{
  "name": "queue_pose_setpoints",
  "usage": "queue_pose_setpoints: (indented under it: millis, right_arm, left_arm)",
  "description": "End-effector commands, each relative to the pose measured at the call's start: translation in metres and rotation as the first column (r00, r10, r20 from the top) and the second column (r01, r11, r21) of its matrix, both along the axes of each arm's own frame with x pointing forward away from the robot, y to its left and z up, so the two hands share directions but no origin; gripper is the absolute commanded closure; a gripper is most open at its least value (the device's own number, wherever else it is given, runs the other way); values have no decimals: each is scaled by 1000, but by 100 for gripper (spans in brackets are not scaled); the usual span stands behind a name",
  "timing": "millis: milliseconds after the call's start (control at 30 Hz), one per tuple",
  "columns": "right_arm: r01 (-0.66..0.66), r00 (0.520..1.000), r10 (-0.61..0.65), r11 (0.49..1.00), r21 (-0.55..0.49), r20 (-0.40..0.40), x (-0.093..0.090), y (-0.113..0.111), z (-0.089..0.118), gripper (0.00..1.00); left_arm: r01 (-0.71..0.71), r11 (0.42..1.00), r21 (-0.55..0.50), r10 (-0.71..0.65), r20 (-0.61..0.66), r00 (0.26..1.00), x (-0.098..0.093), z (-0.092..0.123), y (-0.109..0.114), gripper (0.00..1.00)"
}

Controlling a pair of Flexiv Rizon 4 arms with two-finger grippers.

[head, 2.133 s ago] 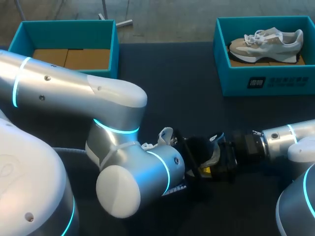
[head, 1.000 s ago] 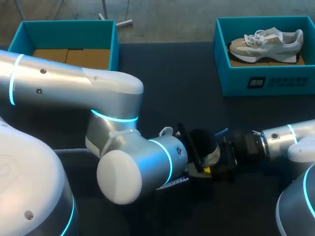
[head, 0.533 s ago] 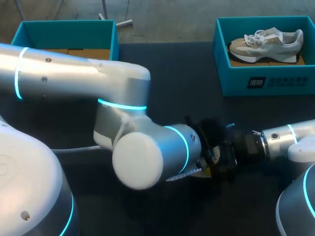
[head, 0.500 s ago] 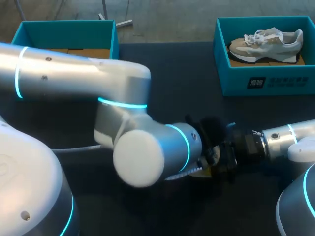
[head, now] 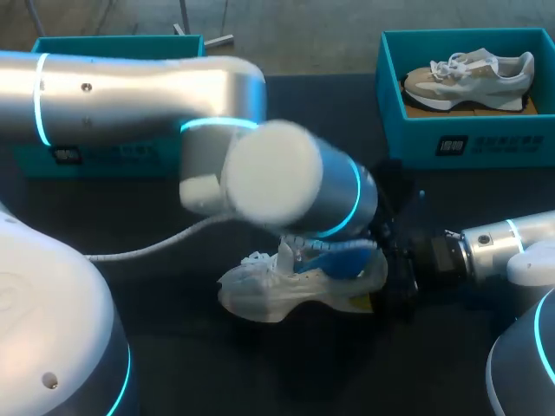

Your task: Take the shoe out of the shoebox, open the shoe tongue, remove and reinsert the insole, then place the shoe into the shoebox

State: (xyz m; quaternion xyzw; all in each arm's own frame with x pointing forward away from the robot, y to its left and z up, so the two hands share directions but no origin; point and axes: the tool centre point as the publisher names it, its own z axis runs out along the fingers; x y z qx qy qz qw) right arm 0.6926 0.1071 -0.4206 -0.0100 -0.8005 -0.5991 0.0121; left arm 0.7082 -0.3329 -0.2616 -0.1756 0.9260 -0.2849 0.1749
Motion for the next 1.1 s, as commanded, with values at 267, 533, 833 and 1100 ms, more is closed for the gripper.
queue_pose_setpoints:
  millis: [267,533,833,1100]
  right_arm:
    - [1,1000,-1,1000,-4,0,-2,2,-2,100]
    - [1,1000,-1,1000,-4,0,-2,2,-2,100]
    - [1,1000,-1,1000,-4,0,-2,2,-2,100]
    - [1,1000,-1,1000,-4,0,-2,2,-2,100]
  left_arm:
    - [91,993,-77,-103,-159,982,-2,23,6,100]
    - [162,969,-185,-206,-253,945,-5,60,8,100]
    - [269,900,-343,-375,-295,879,-15,118,13,100]
    - [340,813,-472,-510,-296,808,-25,162,18,100]
